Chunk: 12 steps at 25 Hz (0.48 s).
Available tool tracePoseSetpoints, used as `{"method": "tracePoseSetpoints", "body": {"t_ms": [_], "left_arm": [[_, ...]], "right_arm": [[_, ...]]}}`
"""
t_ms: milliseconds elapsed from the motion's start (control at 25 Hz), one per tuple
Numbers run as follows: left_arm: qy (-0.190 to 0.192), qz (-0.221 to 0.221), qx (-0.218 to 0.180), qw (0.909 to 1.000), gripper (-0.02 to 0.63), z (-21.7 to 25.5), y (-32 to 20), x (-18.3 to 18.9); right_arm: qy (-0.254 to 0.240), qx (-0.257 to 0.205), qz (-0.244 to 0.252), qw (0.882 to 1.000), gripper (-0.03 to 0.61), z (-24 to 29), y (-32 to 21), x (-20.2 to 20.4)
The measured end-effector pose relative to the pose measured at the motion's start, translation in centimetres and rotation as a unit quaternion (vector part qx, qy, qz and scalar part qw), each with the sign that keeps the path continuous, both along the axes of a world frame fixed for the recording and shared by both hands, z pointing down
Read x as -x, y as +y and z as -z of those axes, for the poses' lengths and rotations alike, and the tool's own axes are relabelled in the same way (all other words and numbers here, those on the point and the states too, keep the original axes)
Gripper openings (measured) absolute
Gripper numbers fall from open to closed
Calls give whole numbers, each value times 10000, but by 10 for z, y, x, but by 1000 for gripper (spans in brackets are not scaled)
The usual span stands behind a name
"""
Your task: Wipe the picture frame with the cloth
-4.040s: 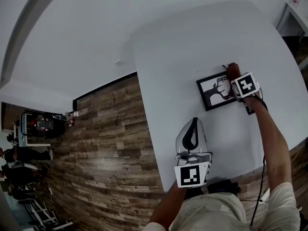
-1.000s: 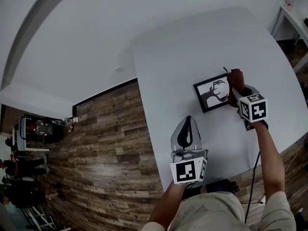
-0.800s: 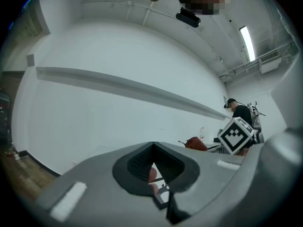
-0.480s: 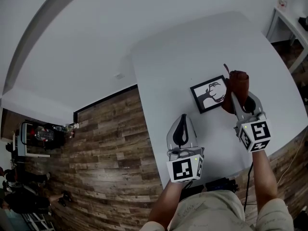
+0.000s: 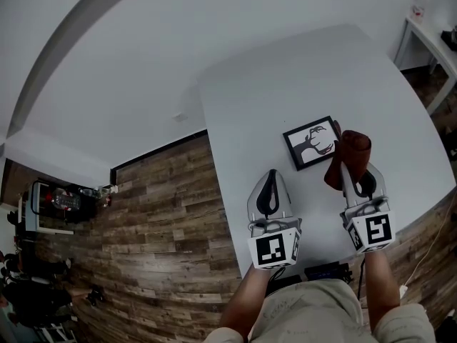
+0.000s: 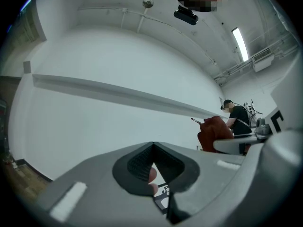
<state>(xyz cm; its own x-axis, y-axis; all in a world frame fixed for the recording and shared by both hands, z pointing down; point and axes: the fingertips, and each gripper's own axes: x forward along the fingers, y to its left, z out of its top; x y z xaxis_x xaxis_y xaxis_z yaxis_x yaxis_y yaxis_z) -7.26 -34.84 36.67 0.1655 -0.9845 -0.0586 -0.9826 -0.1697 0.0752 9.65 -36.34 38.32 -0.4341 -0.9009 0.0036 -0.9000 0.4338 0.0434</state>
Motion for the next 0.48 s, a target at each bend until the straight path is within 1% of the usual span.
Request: {"method": "tracePoseSetpoints", "body": {"t_ms": [480], "left_arm": [[-87,18,-5,10000,0,3,-1,6]], "right_arm": [[73,-55,-72,9999,95,4,-5,-1]]}}
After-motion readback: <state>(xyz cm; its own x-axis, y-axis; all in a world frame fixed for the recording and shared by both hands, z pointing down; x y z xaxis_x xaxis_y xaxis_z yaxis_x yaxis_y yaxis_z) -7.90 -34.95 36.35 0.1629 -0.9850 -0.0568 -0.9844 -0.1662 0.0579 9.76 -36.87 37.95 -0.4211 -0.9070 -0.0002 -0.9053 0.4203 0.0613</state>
